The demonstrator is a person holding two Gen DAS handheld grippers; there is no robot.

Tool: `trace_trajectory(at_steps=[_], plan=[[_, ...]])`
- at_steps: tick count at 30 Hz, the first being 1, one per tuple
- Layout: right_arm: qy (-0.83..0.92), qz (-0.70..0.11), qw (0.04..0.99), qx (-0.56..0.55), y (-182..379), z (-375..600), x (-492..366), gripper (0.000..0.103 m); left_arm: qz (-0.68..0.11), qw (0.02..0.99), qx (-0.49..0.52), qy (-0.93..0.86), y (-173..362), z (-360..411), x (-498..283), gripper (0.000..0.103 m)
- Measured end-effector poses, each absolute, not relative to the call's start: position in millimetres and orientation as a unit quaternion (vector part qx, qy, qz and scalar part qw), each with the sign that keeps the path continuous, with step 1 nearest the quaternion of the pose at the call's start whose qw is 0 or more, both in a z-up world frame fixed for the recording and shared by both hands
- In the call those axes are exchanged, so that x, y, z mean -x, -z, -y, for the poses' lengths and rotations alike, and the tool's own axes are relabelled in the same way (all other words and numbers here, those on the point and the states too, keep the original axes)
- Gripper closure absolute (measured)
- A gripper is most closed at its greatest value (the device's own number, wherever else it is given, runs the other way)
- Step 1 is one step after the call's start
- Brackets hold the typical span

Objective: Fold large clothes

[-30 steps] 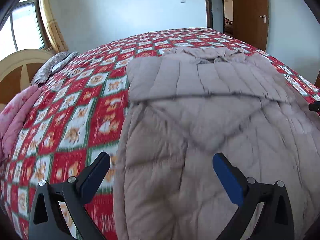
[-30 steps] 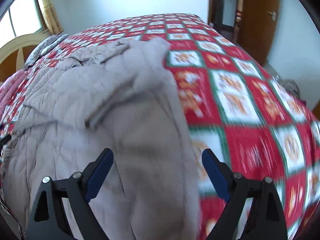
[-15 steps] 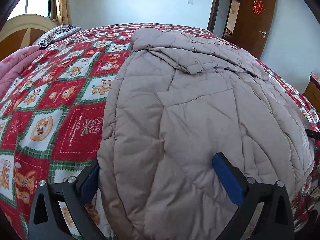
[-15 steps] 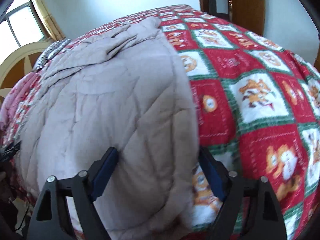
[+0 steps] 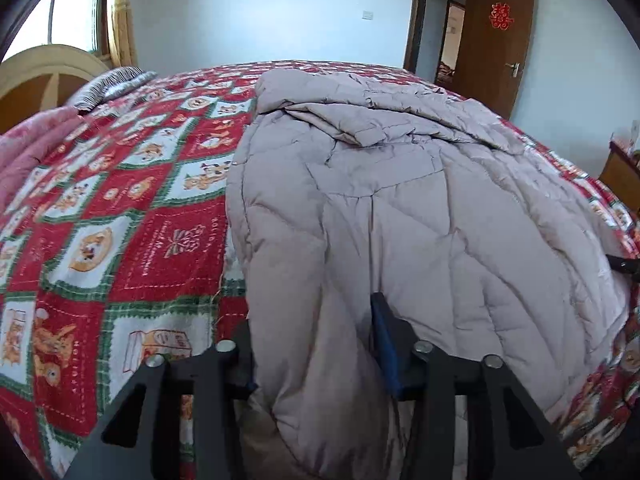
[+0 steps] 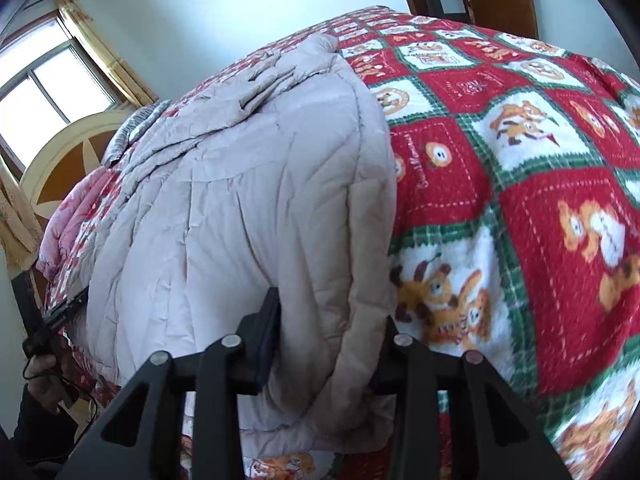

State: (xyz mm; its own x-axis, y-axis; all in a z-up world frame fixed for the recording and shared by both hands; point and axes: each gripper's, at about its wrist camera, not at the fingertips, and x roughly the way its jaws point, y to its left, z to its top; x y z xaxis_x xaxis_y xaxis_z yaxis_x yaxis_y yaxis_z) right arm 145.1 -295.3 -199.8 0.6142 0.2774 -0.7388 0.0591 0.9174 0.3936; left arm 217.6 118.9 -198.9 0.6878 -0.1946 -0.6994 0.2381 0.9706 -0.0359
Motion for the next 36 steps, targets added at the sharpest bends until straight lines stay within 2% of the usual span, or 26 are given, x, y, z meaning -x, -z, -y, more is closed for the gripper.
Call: trace_trajectory(at_steps=[4,6,15,17,18,19,20,22,25,27,36], plan=[[-0.063,-0.431,0.880,-0.192,199,295,-143,0.063,-0.371,0.924,-0.040,0.080,199,-122,-212,0.025],[-0.066,-0.429,0.877,-0.205,199,299,-142,0.063,-0.373,0.925,-0.026,0.065,198,-132,-210,0.019],[-0.073,-0.425,0.879,-0.202,203,296,-130,0.060,-0.403,0.912,0.033,0.067,211,-149,-208,0.017],[-0.073,-0.431,0.882,-0.178,201,290,-128,0.063,-0.397,0.915,0.019,0.077,211,-141,-204,0.027],[-0.075,-0.432,0.883,-0.169,200,288,-127,0.072,-0.392,0.916,0.009,0.087,209,-138,-202,0.044],[-0.081,-0.431,0.884,-0.161,198,285,-126,0.075,-0.392,0.914,0.004,0.102,208,-135,-200,0.060],[-0.083,-0.430,0.885,-0.156,198,283,-125,0.077,-0.393,0.913,0.002,0.114,206,-132,-199,0.064],[-0.083,-0.431,0.886,-0.150,199,282,-124,0.077,-0.392,0.913,-0.009,0.114,204,-131,-198,0.066],[-0.085,-0.429,0.886,-0.154,202,284,-124,0.079,-0.389,0.913,-0.015,0.122,204,-131,-197,0.082],[-0.087,-0.419,0.892,-0.144,195,282,-121,0.085,-0.383,0.915,-0.019,0.127,197,-131,-194,0.089],[-0.095,-0.349,0.923,-0.131,145,284,-89,0.090,-0.326,0.932,-0.050,0.152,122,-136,-157,0.094]])
